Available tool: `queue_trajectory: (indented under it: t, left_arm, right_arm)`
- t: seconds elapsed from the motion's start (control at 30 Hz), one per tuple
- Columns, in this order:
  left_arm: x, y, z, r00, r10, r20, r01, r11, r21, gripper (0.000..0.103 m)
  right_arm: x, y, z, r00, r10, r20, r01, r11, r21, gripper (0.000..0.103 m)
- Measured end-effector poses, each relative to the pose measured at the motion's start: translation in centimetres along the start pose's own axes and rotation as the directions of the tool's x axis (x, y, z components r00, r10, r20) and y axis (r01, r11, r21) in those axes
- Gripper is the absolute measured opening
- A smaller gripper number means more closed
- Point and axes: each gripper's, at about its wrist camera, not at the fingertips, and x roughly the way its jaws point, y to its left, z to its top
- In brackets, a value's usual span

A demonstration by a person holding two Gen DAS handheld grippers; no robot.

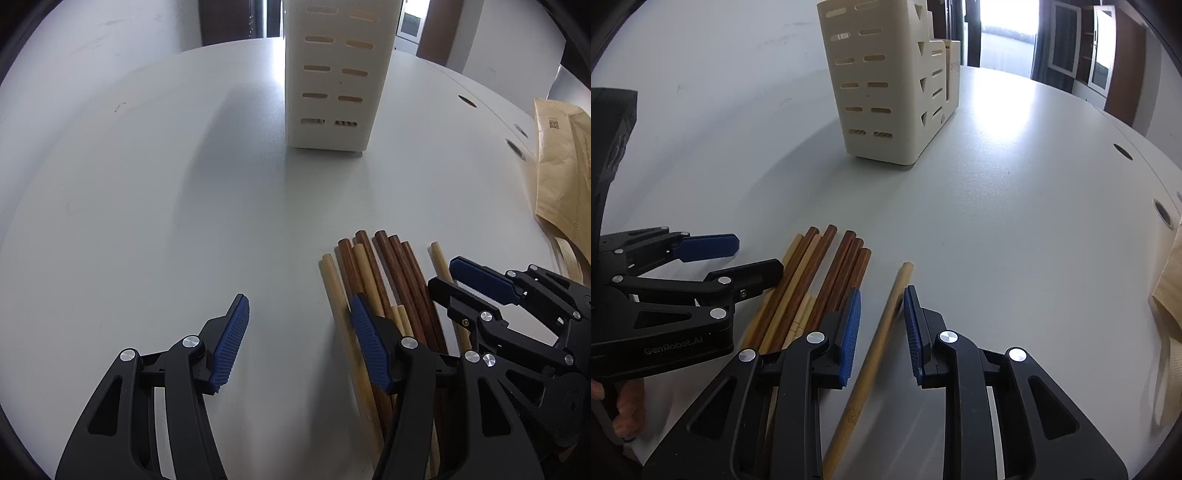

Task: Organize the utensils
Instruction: 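Lower the right gripper onto the chopsticks and pinch one light chopstick, then lift the chopstick upright with the right gripper over the cream holder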

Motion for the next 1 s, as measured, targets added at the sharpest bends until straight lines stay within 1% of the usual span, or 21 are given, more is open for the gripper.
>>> queue_trajectory:
  t: [0.07,0.13,0.17,0.2,0.23,0.27,0.33,0.37,0.47,0.5,0.57,0.63,0.77,0.83,1.0]
  left_arm:
    - [0.3,-0.8,0.2,1.000,0.030,0.006,-0.030,0.999,0.026,0.058]
    - [0.3,-0.8,0.4,1.000,0.024,0.004,-0.024,0.999,0.021,0.058]
    - [0.3,-0.8,0.5,1.000,0.024,0.005,-0.024,1.000,0.018,0.057]
    - [0.3,-0.7,0.5,1.000,0.027,0.008,-0.027,1.000,0.015,0.053]
    - [0.2,-0.7,0.6,1.000,0.030,0.009,-0.030,0.999,0.011,0.045]
    - [0.2,-0.5,0.7,1.000,0.030,0.009,-0.030,1.000,0.006,0.040]
    - [0.1,-0.3,0.9,1.000,0.027,0.006,-0.027,1.000,-0.007,0.015]
    - [0.2,-0.1,1.1,1.000,0.021,0.003,-0.021,1.000,-0.015,0.010]
    - [0.2,0.4,1.3,1.000,-0.020,-0.009,0.019,0.999,-0.032,0.007]
    - [0.2,0.4,1.4,1.000,-0.029,-0.010,0.029,0.999,-0.033,0.007]
    - [-0.3,0.4,1.4,0.999,-0.048,0.003,0.048,0.998,-0.033,0.007]
    - [-1.3,0.5,1.4,0.996,-0.078,0.033,0.079,0.996,-0.029,0.007]
    - [-4.3,1.1,1.6,0.985,-0.121,0.119,0.126,0.992,-0.031,0.007]
    - [-5.8,1.4,1.5,0.977,-0.138,0.160,0.145,0.989,-0.035,0.007]
    - [-9.3,2.0,1.8,0.952,-0.181,0.245,0.197,0.980,-0.040,0.006]
  right_arm:
    - [0.0,-0.1,0.0,1.000,-0.001,0.002,0.001,1.000,0.003,0.023]
    - [0.1,-0.5,0.1,1.000,-0.007,0.005,0.007,1.000,0.011,0.016]
    - [0.1,-0.6,0.1,1.000,-0.010,0.008,0.009,1.000,0.016,0.014]
    - [0.1,-0.9,0.0,1.000,-0.003,0.011,0.003,1.000,0.026,0.011]
    - [0.4,-1.1,0.2,1.000,0.004,0.012,-0.005,0.999,0.032,0.009]
    - [0.4,-1.2,0.2,1.000,0.011,0.012,-0.011,0.999,0.038,0.008]
    - [0.6,-1.7,0.4,0.999,0.029,0.015,-0.030,0.998,0.060,0.007]
    - [0.6,-2.0,0.4,0.999,0.039,0.027,-0.041,0.996,0.073,0.007]
    - [-0.4,-2.6,0.5,0.996,0.049,0.072,-0.056,0.994,0.095,0.007]
    - [-0.8,-2.8,0.6,0.994,0.065,0.085,-0.073,0.992,0.101,0.007]
    - [-1.8,-3.1,0.8,0.989,0.085,0.123,-0.098,0.989,0.107,0.007]
    - [-3.2,-3.4,1.0,0.980,0.098,0.172,-0.119,0.986,0.116,0.007]
    - [-6.5,-3.9,1.6,0.949,0.117,0.292,-0.157,0.980,0.118,0.007]
    - [-8.3,-4.1,1.7,0.925,0.128,0.357,-0.180,0.977,0.117,0.007]
    - [-12.8,-4.1,1.8,0.845,0.149,0.513,-0.226,0.970,0.090,0.007]
